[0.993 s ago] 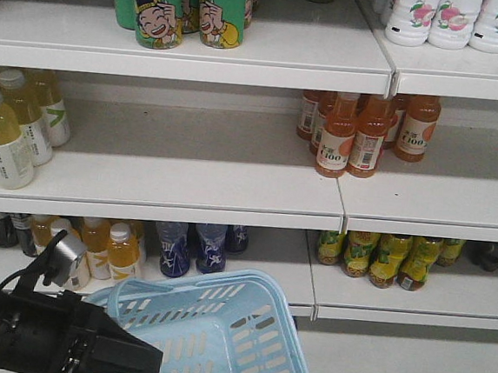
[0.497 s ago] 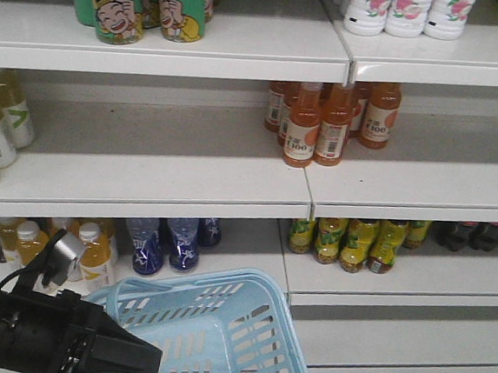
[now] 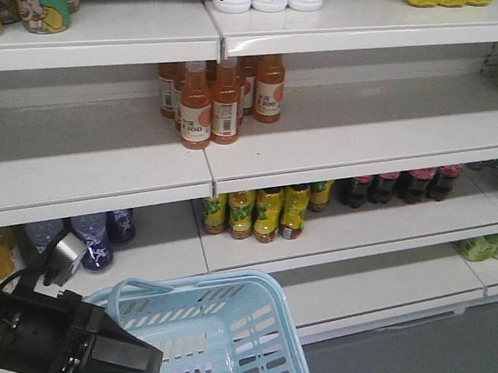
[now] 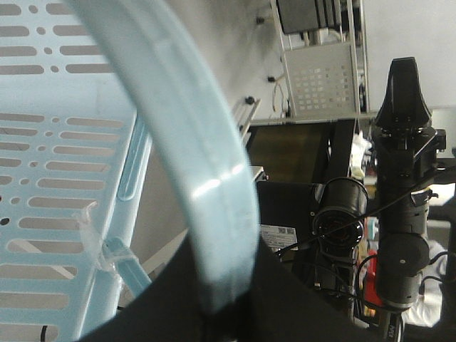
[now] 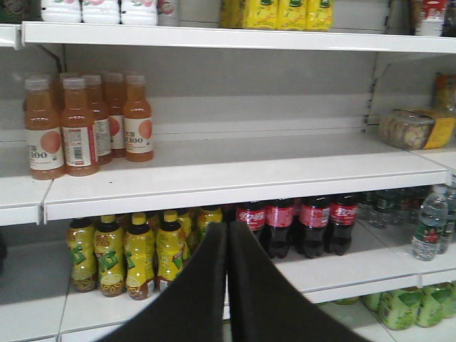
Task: Place coke in basket with both arms
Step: 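Turn the base away from the shelf while holding the basket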
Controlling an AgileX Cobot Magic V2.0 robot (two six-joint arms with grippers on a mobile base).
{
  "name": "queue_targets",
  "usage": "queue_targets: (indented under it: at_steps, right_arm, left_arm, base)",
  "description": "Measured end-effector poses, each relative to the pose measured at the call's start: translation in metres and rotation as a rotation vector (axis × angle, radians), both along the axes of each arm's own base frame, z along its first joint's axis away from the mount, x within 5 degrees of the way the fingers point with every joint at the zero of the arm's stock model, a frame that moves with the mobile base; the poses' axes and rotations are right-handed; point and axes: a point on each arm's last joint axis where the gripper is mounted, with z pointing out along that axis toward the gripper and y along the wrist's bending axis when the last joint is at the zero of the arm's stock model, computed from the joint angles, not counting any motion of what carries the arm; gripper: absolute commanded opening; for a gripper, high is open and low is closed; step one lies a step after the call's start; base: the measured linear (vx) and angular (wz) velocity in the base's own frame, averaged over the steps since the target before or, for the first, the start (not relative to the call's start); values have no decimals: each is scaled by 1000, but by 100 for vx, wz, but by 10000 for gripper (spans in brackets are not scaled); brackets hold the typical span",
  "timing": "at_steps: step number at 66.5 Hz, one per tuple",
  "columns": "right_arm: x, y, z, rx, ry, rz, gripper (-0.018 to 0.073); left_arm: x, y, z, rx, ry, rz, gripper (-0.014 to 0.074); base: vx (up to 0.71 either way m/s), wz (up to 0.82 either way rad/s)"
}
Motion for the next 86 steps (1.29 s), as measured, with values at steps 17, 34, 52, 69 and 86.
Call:
queue_targets:
  at_steps: [17, 34, 52, 69, 86]
  right_arm:
    - [0, 0, 0, 0, 0, 0, -10]
    - [0, 0, 0, 0, 0, 0, -10]
    - [0, 0, 0, 0, 0, 0, -10]
    - [0, 0, 0, 0, 0, 0, -10]
    - [0, 0, 0, 0, 0, 0, -10]
  left_arm:
    - [0, 0, 0, 0, 0, 0, -8]
    - [0, 0, 0, 0, 0, 0, -7]
    - [0, 0, 0, 0, 0, 0, -6]
    - [0, 0, 0, 0, 0, 0, -6]
    - [0, 0, 0, 0, 0, 0, -6]
  base:
    - [-8, -34]
    - [-8, -30]
    - [-8, -34]
    - [-9, -38]
    - [-9, -37]
